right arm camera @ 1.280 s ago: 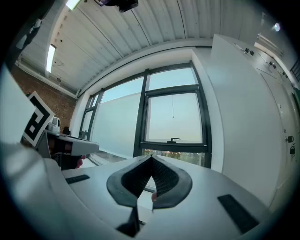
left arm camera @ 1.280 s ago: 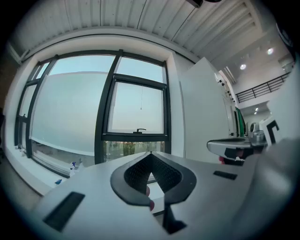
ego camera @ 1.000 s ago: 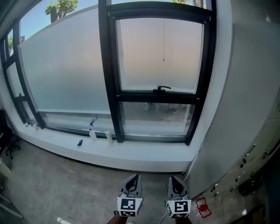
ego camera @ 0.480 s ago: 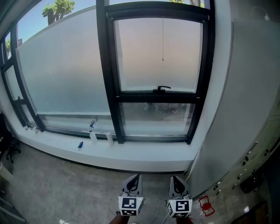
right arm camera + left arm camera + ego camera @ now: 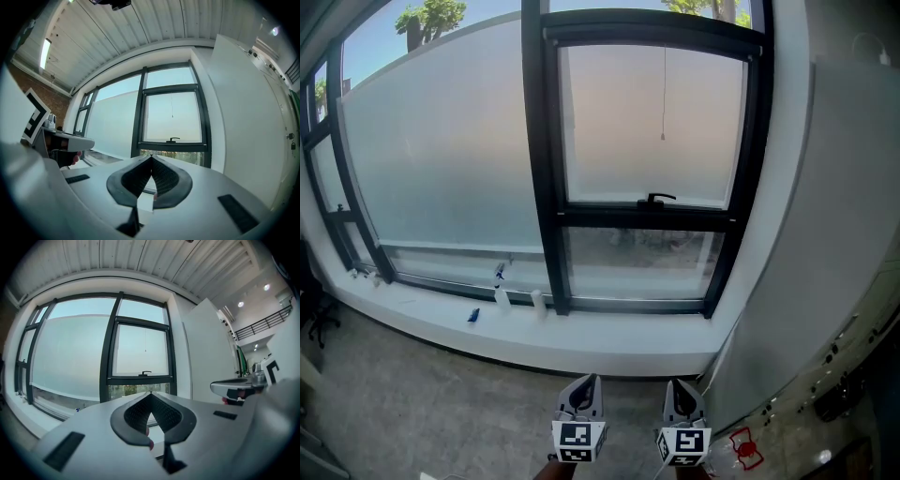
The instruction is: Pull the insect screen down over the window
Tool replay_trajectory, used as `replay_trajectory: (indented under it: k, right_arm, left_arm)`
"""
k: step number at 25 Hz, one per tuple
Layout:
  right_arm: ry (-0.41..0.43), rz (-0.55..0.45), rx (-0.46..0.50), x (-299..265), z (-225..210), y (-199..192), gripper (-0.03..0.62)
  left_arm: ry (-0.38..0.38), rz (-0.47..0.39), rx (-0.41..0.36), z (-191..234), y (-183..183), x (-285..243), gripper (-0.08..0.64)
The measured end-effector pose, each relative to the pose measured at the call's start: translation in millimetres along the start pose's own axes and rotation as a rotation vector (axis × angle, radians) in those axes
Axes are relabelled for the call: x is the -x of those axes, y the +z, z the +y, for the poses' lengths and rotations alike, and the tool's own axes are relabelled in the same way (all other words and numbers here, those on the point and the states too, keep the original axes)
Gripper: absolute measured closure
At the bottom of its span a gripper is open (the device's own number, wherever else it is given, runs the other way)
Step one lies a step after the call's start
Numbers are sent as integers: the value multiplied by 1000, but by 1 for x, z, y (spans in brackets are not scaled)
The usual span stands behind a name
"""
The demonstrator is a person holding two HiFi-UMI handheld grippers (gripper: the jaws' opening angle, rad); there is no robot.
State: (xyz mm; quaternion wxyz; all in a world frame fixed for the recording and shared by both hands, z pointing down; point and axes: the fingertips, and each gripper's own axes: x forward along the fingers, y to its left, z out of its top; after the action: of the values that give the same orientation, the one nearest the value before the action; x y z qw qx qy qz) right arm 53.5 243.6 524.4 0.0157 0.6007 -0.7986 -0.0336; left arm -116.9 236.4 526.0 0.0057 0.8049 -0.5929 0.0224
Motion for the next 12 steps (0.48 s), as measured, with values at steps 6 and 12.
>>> replay_trajectory:
  k: [6, 12]
  right_arm:
    - [-4, -48, 8, -29, 18, 19, 589]
    - [-17, -51, 19, -37, 32, 21, 589]
  left_arm:
    - [-14, -34, 10, 31, 13, -11, 563]
    - [-26, -54, 14, 41, 19, -14, 563]
